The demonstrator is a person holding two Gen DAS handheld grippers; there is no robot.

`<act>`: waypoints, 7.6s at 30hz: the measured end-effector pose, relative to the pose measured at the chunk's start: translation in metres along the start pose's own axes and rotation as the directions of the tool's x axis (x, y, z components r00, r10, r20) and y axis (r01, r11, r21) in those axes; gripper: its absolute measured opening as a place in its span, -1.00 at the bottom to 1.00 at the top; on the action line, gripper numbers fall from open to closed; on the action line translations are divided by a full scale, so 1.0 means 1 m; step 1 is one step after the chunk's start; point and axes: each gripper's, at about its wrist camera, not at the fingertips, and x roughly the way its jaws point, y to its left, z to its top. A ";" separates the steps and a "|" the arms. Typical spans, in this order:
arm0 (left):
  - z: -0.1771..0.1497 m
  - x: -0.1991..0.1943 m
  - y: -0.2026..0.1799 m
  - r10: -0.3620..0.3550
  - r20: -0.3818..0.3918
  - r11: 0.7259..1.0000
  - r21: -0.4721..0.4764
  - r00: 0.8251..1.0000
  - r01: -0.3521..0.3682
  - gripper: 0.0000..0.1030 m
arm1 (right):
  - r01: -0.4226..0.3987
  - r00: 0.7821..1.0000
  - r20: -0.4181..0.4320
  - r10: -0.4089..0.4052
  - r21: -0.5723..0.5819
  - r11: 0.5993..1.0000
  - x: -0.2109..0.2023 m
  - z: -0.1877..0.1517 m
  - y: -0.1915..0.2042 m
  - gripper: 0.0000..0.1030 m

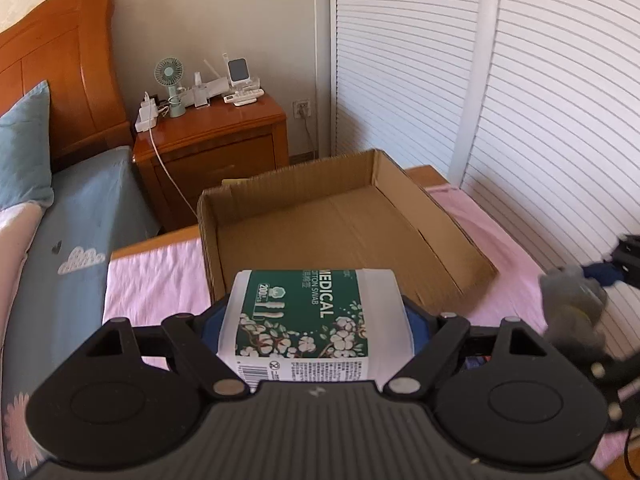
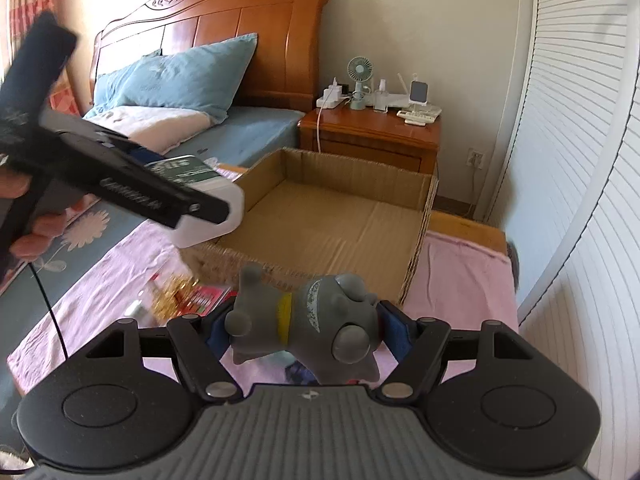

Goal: Organize rigid objects
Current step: 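Carry the bottle into the box and open left gripper while right tool carries the dog, then lower the gray dog into the box and open the right gripper, then move left tool toward the clear plastic jar while right tool approaches the correction tape, then close left gripper on the clear jar while right gripper closes on the correction tape, then carry the jar into the box and open left gripper while right tool carries the tape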

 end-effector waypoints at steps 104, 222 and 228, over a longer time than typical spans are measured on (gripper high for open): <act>-0.146 -0.051 -0.016 0.168 -0.082 0.967 -0.181 0.982 -0.180 0.96 | 0.201 0.968 -0.183 -0.173 0.148 0.968 0.037 -0.139 -0.058 1.00; -0.098 -0.027 -0.079 -0.117 -0.105 0.990 0.069 0.988 0.125 0.78 | 0.009 0.988 -0.153 -0.009 0.000 1.000 -0.010 -0.109 -0.009 0.80; -0.076 -0.036 -0.061 -0.077 -0.050 0.996 0.048 0.996 0.080 0.78 | -0.013 0.995 -0.102 0.009 -0.036 0.999 -0.015 -0.084 0.001 0.80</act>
